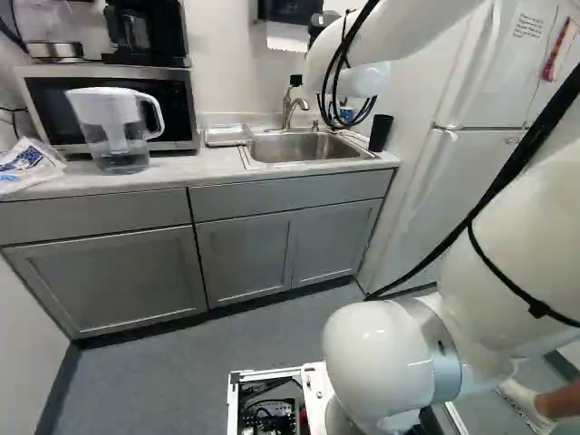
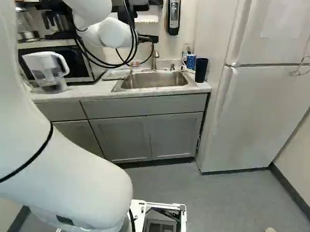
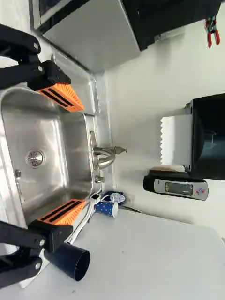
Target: Rinse the cup and place it in the tray
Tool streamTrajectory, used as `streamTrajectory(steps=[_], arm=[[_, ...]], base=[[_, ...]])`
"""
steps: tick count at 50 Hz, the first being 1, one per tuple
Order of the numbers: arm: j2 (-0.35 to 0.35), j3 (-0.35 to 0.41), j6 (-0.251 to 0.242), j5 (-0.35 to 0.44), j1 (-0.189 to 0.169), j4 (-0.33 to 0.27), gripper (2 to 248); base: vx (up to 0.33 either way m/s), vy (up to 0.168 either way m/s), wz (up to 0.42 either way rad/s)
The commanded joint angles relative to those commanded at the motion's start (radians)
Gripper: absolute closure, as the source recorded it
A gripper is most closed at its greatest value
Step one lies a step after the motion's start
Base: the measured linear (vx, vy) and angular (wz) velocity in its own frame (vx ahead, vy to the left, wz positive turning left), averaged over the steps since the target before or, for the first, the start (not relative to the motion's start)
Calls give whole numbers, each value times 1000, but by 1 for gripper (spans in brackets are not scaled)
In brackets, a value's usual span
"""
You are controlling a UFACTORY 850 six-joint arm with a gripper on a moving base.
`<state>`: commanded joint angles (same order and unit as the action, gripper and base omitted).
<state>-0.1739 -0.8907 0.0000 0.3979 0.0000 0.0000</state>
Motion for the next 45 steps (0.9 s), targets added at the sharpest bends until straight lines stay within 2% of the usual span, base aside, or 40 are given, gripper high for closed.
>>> streamTrajectory(steps=[21,45], arm=[[0,0,0,0,0,0,3],[0,0,0,0,0,0,3]], base=[[111,-11,-235],[99,50,-22]])
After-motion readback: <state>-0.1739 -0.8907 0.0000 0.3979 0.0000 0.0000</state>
